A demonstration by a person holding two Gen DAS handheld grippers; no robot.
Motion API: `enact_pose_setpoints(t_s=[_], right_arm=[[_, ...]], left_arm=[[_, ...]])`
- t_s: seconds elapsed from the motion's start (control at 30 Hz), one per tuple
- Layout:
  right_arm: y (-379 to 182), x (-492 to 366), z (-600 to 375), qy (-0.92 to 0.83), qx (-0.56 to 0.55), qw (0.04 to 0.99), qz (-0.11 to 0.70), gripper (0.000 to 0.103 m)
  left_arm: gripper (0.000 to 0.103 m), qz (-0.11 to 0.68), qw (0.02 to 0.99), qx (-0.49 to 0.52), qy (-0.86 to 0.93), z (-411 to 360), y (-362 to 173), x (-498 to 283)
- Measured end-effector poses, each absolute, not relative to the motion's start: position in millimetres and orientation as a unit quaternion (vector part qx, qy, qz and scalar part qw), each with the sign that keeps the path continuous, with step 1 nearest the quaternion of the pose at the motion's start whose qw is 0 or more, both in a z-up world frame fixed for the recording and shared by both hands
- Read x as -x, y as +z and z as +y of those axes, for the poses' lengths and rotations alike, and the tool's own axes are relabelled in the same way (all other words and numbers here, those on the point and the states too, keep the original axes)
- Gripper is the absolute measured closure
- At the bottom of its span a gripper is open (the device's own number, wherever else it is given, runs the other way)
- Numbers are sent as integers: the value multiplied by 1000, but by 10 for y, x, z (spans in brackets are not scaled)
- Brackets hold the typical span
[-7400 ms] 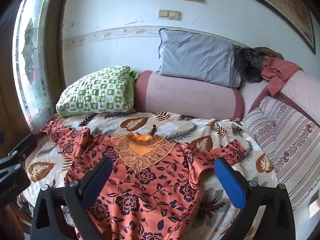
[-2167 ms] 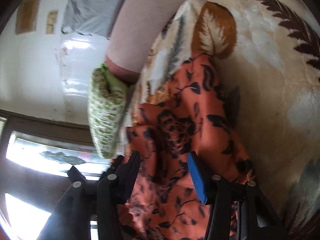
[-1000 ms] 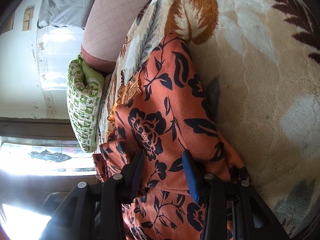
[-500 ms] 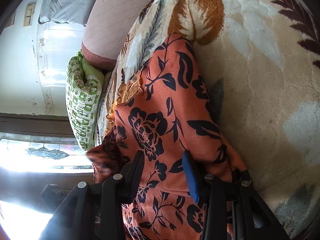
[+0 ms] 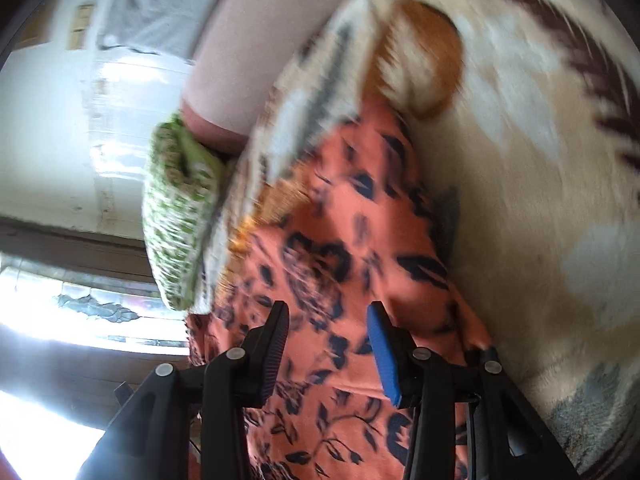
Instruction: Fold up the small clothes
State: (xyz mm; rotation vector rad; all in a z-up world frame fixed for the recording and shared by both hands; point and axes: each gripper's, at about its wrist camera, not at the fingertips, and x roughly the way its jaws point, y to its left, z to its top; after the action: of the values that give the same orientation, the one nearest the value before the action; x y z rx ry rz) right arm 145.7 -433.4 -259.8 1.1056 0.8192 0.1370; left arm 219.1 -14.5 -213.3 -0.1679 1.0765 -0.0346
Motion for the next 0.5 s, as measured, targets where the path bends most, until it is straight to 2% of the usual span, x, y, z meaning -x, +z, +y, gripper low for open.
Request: enact_pose_setpoints(t_s=[0.03, 0.1, 0.33, 0.5], right_arm=[[-2546, -1455, -4316, 73, -507, 776, 368, 59], [-2496, -1485, -4241, 105, -503, 777, 364, 59], [-2564, -1614, -3940, 163, -488, 757, 404, 59], [-2831, -1687, -3794, 133, -444, 734, 497, 59]], left_arm=[[64, 508, 858, 75, -25, -241, -2111, -2171], [45, 504, 860, 64, -44, -463, -2097, -2204], [45, 538, 840, 69, -5, -655, -2473, -2530], [46, 536, 842, 34, 48, -505, -2516, -2618]])
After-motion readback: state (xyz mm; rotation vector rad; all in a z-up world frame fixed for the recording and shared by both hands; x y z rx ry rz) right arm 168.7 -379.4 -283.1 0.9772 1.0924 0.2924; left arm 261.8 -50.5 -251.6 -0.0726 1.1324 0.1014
